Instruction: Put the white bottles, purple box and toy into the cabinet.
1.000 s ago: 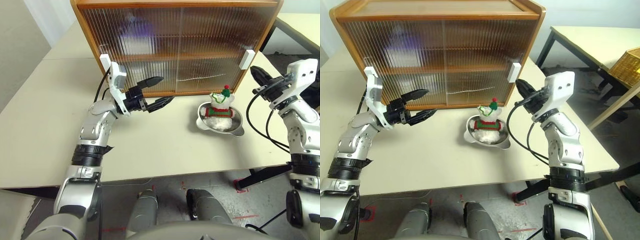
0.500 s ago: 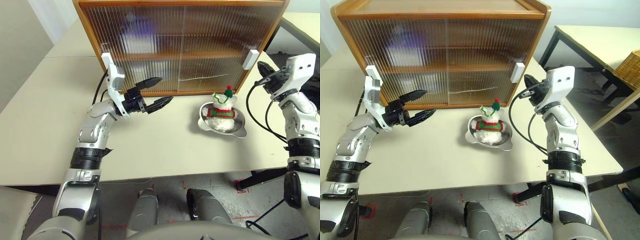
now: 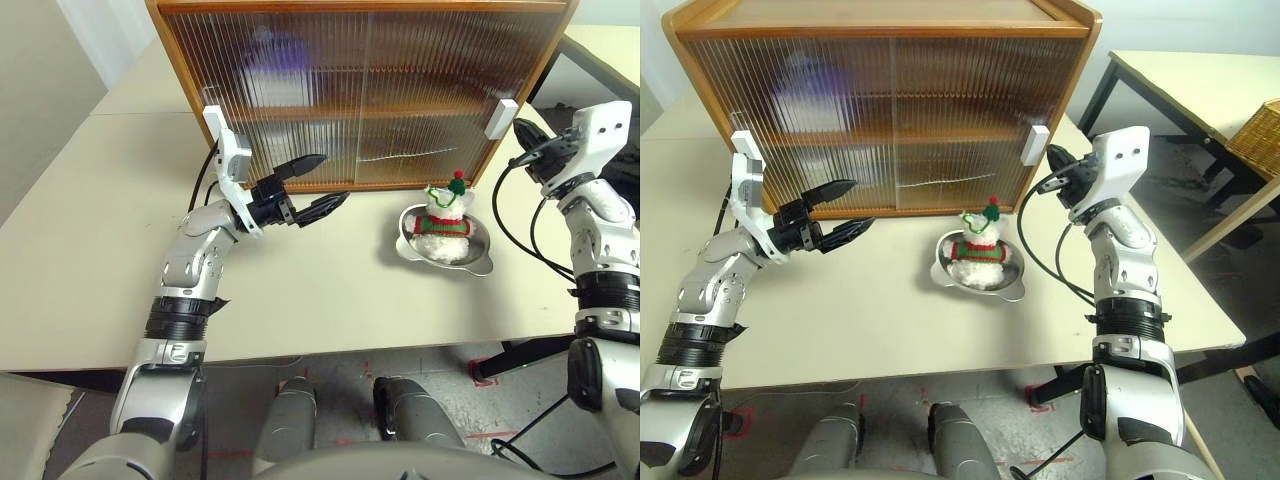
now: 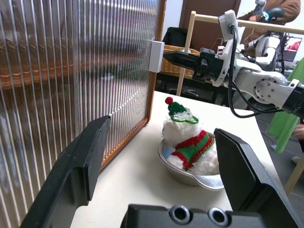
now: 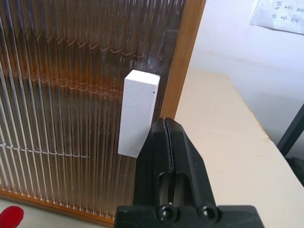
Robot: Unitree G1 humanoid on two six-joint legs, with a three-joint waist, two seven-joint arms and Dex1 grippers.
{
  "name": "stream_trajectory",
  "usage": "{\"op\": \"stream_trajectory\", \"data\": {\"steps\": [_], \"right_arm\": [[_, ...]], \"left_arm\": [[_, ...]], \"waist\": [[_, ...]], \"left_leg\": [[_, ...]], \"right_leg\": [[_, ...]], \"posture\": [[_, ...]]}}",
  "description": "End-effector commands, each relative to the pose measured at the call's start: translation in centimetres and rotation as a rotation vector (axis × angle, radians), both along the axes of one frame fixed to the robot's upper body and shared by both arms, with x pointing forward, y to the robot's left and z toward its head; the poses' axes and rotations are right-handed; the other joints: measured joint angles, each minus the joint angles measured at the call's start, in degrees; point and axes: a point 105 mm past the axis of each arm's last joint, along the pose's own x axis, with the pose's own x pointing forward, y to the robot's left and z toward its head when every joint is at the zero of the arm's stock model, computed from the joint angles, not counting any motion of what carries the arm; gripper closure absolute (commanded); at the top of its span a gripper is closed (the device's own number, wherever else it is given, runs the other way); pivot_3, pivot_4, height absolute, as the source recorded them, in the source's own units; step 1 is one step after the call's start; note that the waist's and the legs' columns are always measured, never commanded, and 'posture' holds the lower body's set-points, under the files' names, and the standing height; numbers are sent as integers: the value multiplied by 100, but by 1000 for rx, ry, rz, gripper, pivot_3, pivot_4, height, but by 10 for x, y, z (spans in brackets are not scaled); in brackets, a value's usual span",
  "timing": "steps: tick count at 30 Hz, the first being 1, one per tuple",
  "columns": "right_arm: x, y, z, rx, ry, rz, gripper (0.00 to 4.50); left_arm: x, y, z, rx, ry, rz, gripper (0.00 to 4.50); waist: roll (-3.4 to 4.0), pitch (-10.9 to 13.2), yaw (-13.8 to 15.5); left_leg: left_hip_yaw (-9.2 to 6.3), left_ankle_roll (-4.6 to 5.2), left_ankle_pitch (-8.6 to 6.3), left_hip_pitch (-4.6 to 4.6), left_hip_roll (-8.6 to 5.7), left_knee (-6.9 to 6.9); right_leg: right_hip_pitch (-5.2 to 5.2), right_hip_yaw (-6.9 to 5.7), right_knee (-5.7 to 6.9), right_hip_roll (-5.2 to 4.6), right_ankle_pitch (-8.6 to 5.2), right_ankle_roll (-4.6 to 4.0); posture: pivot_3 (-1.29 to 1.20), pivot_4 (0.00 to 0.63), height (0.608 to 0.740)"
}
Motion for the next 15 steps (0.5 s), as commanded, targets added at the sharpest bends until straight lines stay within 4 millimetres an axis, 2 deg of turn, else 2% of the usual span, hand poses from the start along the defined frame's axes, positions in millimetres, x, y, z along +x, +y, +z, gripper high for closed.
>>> {"op": "stream_trajectory", "data": {"steps": [1, 15], "right_arm": [[2, 5, 7, -2, -6, 18, 4482], [3, 30, 14, 25, 4, 102, 4482]], "left_arm": [[-3, -3, -1, 5, 3, -10, 0], [-3, -4, -2, 3, 5, -12, 0]], "waist": [[0, 0, 0], [0, 0, -6]], "left_leg": [[0, 0, 0, 0, 0, 0], [2, 0, 0, 0, 0, 0]], "right_leg": [[0, 0, 0, 0, 0, 0], [-1, -1, 0, 1, 1, -1]], "posture": [[46, 98, 740], [46, 98, 740]]}}
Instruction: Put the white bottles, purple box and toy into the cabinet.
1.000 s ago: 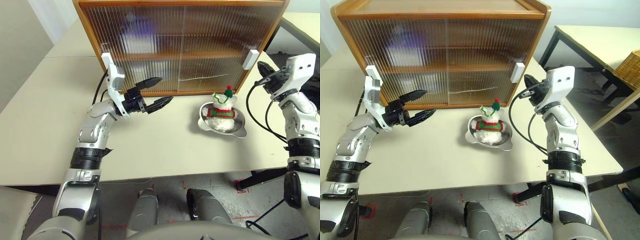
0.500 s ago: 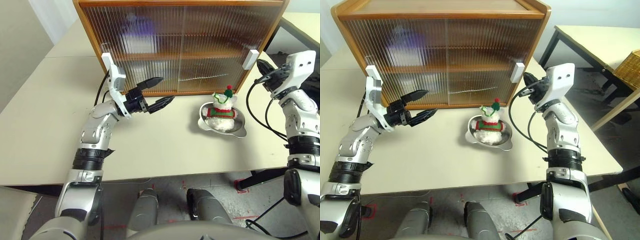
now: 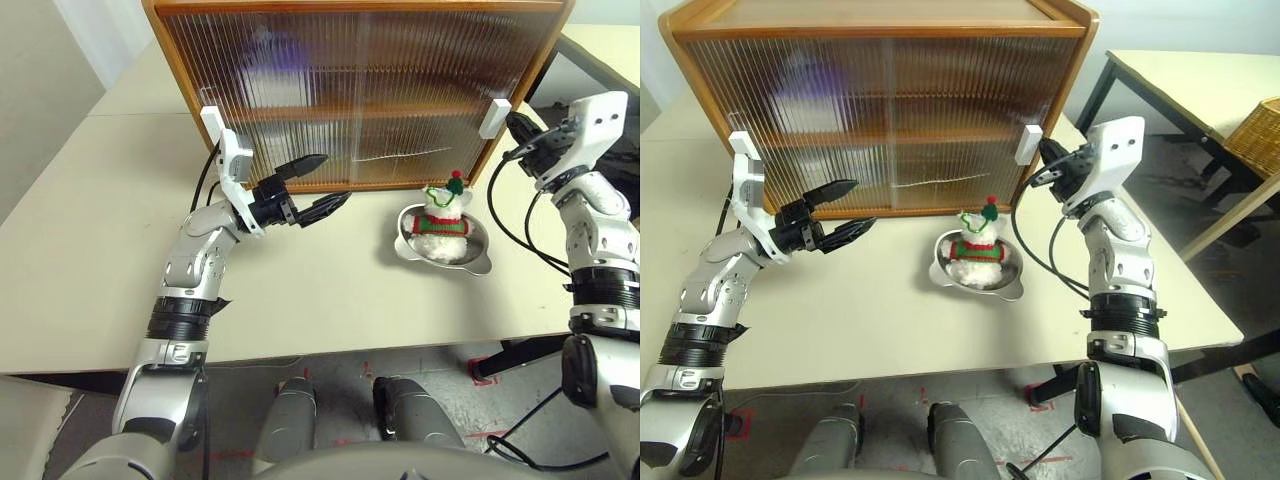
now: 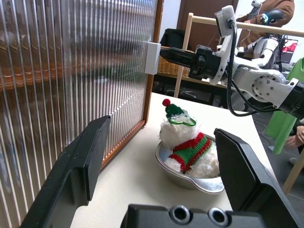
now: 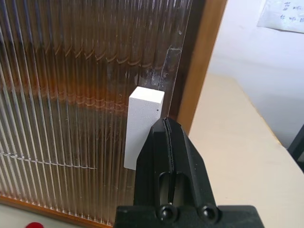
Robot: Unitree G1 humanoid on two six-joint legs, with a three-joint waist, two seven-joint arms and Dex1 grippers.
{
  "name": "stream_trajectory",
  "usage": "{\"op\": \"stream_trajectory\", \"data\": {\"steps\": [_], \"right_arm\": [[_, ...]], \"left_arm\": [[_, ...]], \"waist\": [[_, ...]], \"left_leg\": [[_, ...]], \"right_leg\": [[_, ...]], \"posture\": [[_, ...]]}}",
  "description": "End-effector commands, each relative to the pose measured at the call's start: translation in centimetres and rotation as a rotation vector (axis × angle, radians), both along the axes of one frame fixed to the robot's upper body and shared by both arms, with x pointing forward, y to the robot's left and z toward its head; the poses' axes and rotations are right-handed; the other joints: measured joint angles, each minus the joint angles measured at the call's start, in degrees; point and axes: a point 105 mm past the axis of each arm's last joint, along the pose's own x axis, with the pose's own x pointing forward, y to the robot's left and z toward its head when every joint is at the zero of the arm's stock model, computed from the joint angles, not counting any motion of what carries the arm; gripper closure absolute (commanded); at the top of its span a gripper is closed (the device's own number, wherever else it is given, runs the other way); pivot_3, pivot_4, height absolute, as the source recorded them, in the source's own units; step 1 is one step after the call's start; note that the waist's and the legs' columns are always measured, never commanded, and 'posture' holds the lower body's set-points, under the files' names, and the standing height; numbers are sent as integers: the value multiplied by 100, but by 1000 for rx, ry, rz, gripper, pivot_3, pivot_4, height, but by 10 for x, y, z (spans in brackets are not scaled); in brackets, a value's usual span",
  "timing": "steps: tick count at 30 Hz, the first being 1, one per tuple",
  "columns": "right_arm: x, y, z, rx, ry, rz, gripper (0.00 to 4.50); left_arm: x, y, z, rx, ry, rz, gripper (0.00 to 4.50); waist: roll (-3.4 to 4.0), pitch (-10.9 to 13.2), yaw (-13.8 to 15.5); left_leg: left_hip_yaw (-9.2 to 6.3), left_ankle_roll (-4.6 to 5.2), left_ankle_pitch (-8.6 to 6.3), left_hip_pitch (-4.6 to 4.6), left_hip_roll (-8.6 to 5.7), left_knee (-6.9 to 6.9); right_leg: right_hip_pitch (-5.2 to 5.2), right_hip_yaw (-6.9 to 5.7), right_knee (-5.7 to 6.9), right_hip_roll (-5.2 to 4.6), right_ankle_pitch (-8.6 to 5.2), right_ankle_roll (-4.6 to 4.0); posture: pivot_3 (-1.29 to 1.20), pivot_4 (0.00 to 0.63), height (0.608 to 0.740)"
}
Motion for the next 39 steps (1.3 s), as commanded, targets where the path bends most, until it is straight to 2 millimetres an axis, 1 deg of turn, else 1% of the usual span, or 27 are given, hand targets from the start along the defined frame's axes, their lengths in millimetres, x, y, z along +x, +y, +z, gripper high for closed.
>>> {"op": "stream_trajectory", "data": {"steps": [1, 11, 19, 25, 33, 39], "right_arm": [[1, 17, 6, 2, 5, 58, 4482], [1, 51, 16, -2, 53, 155, 4482], [-1, 69, 19, 9, 89, 208, 4482], [-3, 79, 17, 14, 108, 229, 4482], [-2, 94, 1, -1, 174, 258, 4482], [-1, 111, 7, 16, 158, 291, 4482]], "left_arm": [[-3, -3, -2, 7, 4, -10, 0], [-3, -2, -2, 3, 3, -8, 0], [-4, -2, -2, 0, 2, -4, 0], [-4, -2, -1, -1, -1, -3, 0], [-4, -2, 1, 0, -7, -2, 0], [-3, -2, 2, 1, -8, -3, 0]], "waist": [[0, 0, -3], [0, 0, -8], [1, 0, -5], [1, 0, -3], [1, 1, -2], [1, 1, -5]], "left_leg": [[0, 0, 0, 0, 0, 0], [1, 0, 0, 0, -2, 1], [1, 0, 0, -1, -5, 0], [1, 0, 0, -1, -6, 0], [1, -1, 0, -1, -6, -1], [1, -3, -2, -3, -6, -1]], "right_leg": [[0, 0, 0, 0, 0, 0], [-2, -2, 1, 3, 0, 1], [-4, -2, 1, 5, 2, -4], [-5, -2, 2, 7, 2, -3], [-9, -2, 5, 6, 2, -4], [-15, -1, 7, 6, 3, -5]], "posture": [[47, 97, 740], [47, 97, 740], [54, 102, 740], [57, 104, 740], [57, 101, 740], [57, 100, 740]]}}
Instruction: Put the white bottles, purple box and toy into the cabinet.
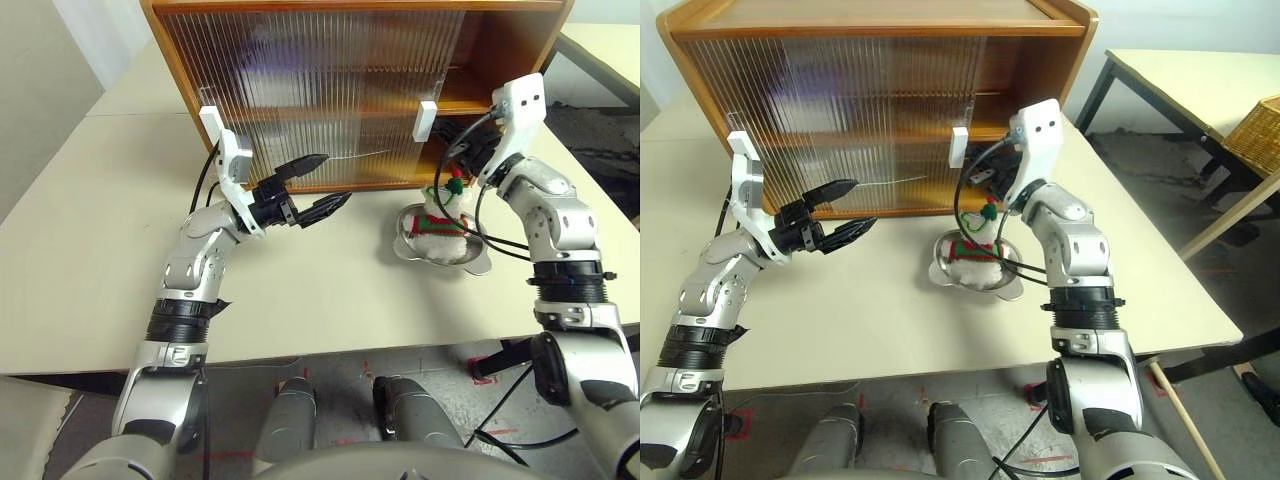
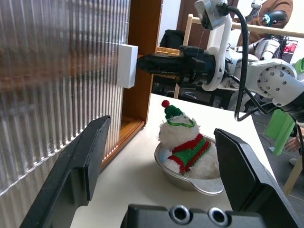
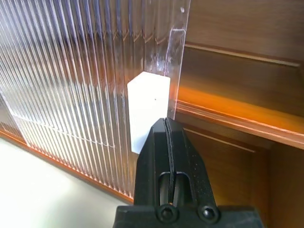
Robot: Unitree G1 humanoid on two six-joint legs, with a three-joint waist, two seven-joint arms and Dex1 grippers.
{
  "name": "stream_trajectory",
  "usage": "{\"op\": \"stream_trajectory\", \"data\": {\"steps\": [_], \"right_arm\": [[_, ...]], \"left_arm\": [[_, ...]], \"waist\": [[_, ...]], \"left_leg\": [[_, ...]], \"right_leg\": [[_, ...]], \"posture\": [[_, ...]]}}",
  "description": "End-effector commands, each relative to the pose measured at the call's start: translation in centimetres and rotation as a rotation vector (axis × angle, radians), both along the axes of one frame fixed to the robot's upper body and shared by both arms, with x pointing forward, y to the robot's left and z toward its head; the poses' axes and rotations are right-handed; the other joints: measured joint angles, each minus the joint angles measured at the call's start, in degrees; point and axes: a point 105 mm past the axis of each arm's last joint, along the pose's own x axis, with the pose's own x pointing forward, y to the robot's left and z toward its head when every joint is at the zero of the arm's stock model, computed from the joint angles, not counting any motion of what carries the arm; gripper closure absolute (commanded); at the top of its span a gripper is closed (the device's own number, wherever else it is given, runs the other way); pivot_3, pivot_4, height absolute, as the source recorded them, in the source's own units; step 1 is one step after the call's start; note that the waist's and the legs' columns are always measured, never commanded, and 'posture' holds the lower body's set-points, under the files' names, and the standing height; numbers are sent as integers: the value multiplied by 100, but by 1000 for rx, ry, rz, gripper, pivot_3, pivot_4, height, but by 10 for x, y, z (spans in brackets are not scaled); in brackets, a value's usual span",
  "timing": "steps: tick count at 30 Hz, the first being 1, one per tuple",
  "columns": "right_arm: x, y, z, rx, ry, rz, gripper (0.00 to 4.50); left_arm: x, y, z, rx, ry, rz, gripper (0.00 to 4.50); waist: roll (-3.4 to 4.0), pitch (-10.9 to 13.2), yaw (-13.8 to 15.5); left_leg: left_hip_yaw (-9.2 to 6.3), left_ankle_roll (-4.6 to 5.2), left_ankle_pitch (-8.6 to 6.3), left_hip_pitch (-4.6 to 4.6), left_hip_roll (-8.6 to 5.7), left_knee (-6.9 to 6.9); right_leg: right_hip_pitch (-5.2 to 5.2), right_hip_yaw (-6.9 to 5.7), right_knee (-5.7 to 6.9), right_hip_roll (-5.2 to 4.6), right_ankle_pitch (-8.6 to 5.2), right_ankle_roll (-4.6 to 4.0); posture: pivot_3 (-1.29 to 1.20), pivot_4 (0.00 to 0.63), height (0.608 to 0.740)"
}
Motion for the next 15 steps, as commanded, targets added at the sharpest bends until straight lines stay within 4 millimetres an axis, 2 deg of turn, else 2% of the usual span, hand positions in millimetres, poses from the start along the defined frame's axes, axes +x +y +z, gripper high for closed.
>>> {"op": "stream_trajectory", "data": {"steps": [1, 15], "right_arm": [[0, 13, 9, 1, -20, 32, 4482], [-1, 53, 13, 39, -19, 121, 4482]], "left_arm": [[-1, -2, 0, 5, -1, -6, 0], [-2, 1, -1, 6, 2, 10, 0]], "waist": [[0, 0, 4], [1, -1, 20]], "left_leg": [[0, 0, 0, -2, 0, 0], [-1, 0, 1, -37, 0, 6]], "right_leg": [[-3, 0, 2, 0, 1, -1], [-38, -4, 14, 1, 15, -26]], "posture": [[59, 98, 740], [78, 93, 740]]}}
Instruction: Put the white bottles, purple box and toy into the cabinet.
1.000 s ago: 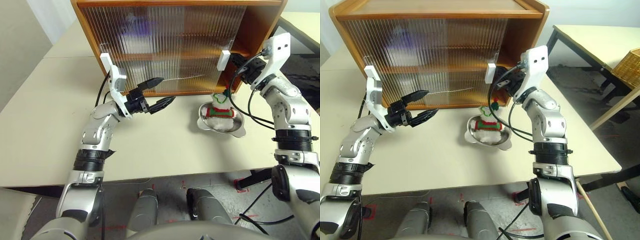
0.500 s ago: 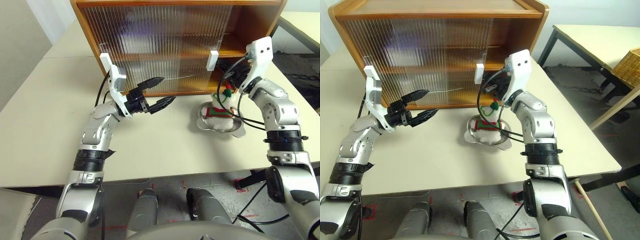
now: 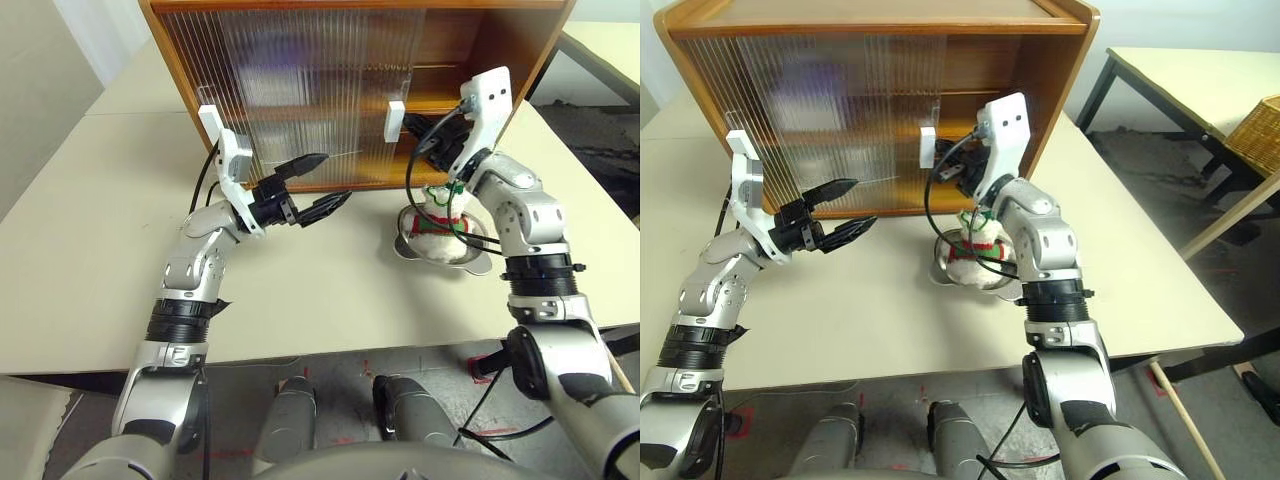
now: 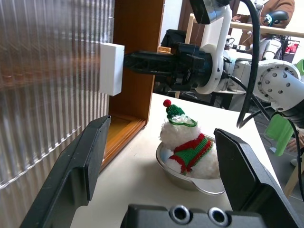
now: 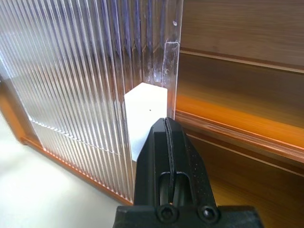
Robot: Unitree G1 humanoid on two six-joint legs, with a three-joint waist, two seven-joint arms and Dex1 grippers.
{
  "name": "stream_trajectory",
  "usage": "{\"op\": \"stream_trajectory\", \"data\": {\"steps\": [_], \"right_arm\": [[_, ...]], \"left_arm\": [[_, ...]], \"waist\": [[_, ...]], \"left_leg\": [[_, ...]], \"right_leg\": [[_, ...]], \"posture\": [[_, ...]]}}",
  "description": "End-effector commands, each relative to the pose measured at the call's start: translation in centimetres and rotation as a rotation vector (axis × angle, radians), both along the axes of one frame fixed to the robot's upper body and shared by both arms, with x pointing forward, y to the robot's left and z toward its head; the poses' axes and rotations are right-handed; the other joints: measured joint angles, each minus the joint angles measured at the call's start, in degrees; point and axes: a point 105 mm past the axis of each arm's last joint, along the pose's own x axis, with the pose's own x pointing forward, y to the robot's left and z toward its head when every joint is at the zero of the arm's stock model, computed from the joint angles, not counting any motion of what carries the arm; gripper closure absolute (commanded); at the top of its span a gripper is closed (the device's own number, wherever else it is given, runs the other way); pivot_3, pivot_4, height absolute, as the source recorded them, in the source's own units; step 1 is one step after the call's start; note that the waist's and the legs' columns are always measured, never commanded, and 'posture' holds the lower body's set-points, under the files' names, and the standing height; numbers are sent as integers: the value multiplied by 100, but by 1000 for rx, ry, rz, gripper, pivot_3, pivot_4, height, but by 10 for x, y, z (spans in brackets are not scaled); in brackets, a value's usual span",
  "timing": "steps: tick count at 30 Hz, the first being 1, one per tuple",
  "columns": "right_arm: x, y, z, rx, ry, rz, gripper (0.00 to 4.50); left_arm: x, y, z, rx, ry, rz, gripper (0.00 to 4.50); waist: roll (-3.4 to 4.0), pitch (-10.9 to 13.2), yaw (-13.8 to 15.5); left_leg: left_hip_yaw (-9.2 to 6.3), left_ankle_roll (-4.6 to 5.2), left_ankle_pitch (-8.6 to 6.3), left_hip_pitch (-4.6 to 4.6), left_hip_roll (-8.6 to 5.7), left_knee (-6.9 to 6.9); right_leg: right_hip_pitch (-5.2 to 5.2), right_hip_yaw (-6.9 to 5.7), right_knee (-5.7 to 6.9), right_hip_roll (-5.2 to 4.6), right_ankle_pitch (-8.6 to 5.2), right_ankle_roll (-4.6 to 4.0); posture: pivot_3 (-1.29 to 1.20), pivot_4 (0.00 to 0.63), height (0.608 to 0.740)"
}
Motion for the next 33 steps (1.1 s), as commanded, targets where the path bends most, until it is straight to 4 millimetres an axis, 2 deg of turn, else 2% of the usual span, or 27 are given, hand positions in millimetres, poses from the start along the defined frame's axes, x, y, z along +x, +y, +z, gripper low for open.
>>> {"op": "stream_trajectory", "data": {"steps": [1, 11, 18, 23, 33], "right_arm": [[-2, 13, 5, -4, -8, 33, 4482], [-1, 36, 10, 20, -7, 83, 4482], [1, 38, 12, 22, -11, 89, 4482], [3, 14, 14, 5, -35, 25, 4482], [-8, -71, 20, -96, -57, -142, 4482]], "left_arm": [[-2, 1, -2, 6, 6, 4, 0], [-3, 0, -3, 7, 6, 9, 0], [-3, 1, -3, 7, 7, 13, 0], [-3, 1, -2, 4, 6, 12, 0], [1, -1, -1, 7, 3, -1, 0]], "waist": [[0, 0, 6], [0, 0, 17], [0, 0, 10], [0, 0, 37], [-1, -1, 114]], "left_leg": [[0, 0, 0, 0, 0, 1], [-1, -5, 5, 0, 0, 5], [-1, -9, 7, 1, 4, 5], [-2, -32, 20, 1, 4, 5], [6, -42, 26, -2, -5, 9]], "right_leg": [[0, -1, 1, 0, 0, 0], [-9, -1, 24, -1, 0, -6], [-29, 2, 60, 0, -7, -19], [-30, -1, 66, 1, -8, -21], [-23, 1, 66, -1, -7, -20]], "posture": [[78, 93, 740], [84, 95, 740], [87, 97, 740], [82, 95, 740], [43, 86, 740]]}}
